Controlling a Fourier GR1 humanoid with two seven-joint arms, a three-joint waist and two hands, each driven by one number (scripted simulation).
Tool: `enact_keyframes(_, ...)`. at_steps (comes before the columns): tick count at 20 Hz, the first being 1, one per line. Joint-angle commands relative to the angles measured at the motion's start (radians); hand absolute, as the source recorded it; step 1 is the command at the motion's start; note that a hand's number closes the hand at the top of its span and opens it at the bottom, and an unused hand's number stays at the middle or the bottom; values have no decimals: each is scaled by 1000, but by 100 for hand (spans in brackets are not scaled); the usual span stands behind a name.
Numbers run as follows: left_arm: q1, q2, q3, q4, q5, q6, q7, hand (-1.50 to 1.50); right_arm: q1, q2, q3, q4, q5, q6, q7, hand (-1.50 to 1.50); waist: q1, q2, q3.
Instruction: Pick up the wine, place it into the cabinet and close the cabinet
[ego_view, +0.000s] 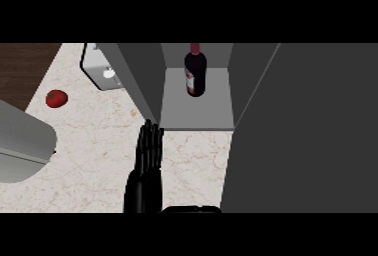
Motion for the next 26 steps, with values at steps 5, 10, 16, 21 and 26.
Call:
enact_keyframes(5,148,160,-66,-238,-33,-61,44,-150,7,-1,43,-51,-131,35,101,150,2,0,0)
enact_keyframes(10,224,264,-26,-325,-21,-157,29,-150,56,-22,47,-54,-142,99,77,150,-2,1,0)
enact_keyframes(16,292,381,124,-378,69,-297,12,-150,65,1,162,-124,-102,85,149,150,-3,0,-1)
enact_keyframes(21,371,424,205,-381,122,-362,-41,-150,81,41,201,-90,-208,57,223,150,6,0,-2)
enact_keyframes(26,385,466,334,-406,184,-416,-31,-150,178,42,330,-94,-180,63,196,150,1,0,-1)
